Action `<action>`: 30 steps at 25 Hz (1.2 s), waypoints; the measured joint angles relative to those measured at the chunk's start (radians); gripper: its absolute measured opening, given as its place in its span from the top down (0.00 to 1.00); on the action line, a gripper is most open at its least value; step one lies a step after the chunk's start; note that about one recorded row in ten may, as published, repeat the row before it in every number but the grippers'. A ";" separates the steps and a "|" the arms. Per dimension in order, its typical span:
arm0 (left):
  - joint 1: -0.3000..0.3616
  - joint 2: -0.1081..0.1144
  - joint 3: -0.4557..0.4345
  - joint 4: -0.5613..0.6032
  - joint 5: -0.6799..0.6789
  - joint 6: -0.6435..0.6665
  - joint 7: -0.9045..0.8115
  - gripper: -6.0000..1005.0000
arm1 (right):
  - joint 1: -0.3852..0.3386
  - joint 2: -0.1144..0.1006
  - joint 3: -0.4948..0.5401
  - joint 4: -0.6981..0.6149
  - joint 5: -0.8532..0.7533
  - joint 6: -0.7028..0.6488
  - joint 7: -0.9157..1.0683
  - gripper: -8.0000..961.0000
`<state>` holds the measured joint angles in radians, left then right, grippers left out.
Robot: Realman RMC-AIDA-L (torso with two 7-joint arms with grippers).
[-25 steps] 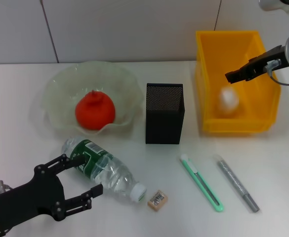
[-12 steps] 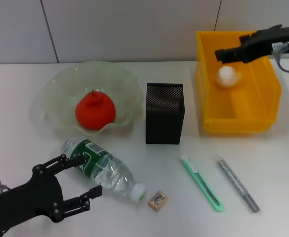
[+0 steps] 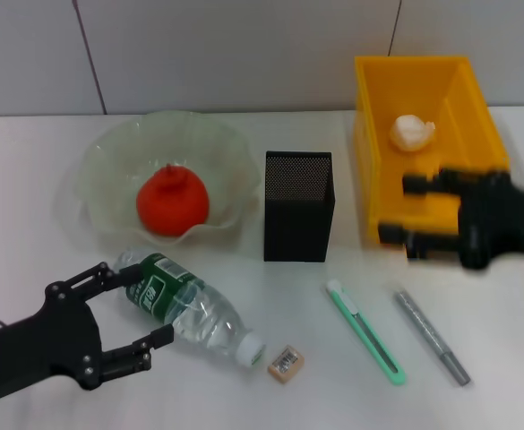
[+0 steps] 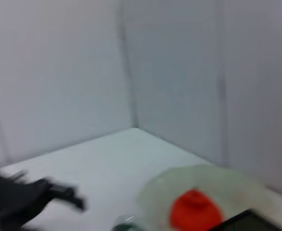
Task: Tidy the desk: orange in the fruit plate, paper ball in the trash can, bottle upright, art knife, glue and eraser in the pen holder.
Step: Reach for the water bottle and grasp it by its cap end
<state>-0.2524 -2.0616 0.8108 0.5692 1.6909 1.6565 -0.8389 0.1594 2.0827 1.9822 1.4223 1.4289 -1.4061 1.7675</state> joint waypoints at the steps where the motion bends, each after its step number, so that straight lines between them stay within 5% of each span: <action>1: -0.003 0.000 0.003 0.012 0.007 0.005 -0.004 0.19 | -0.013 -0.001 0.003 -0.044 0.022 -0.031 -0.055 0.23; 8: -0.060 -0.006 0.033 0.161 0.131 0.018 -0.118 0.19 | -0.050 -0.001 0.112 -0.342 0.051 -0.160 -0.384 0.23; 15: -0.149 -0.006 0.227 0.420 0.246 -0.005 -0.250 0.19 | -0.036 -0.008 0.344 -0.589 0.027 -0.277 -0.547 0.23; 21: -0.230 -0.010 0.328 0.508 0.358 -0.016 -0.307 0.19 | -0.050 -0.015 0.382 -0.661 0.006 -0.283 -0.560 0.23; 30: -0.332 -0.013 0.597 0.616 0.525 -0.095 -0.389 0.19 | -0.049 -0.008 0.402 -0.759 -0.036 -0.280 -0.605 0.23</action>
<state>-0.5844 -2.0750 1.4078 1.1851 2.2155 1.5618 -1.2275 0.1102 2.0748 2.3840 0.6637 1.3934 -1.6865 1.1624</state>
